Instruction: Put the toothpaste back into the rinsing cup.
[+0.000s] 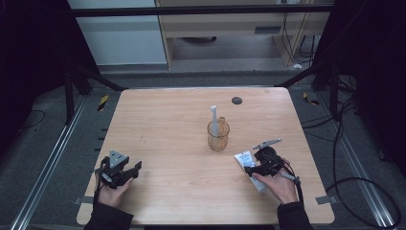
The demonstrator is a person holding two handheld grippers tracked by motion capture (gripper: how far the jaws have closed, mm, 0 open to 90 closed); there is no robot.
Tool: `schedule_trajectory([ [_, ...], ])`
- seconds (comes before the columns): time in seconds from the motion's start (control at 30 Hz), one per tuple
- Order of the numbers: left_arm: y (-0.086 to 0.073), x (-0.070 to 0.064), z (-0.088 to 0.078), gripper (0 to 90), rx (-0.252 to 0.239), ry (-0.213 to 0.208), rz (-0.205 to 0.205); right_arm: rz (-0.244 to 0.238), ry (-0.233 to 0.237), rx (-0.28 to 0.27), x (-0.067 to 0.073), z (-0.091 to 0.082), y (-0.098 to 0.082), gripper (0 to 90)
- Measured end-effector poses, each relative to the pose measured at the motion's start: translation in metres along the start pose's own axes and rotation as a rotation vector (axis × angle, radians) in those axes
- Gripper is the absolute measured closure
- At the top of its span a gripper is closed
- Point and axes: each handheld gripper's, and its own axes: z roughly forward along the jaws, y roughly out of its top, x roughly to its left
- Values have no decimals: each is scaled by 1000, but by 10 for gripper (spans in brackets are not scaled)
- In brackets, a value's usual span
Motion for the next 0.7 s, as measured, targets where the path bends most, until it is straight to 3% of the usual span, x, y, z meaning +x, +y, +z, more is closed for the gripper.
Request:
schedule_trajectory([
  [0.7,0,0,0,449,4,0,-3,13,5,76,1,14,-3,331],
])
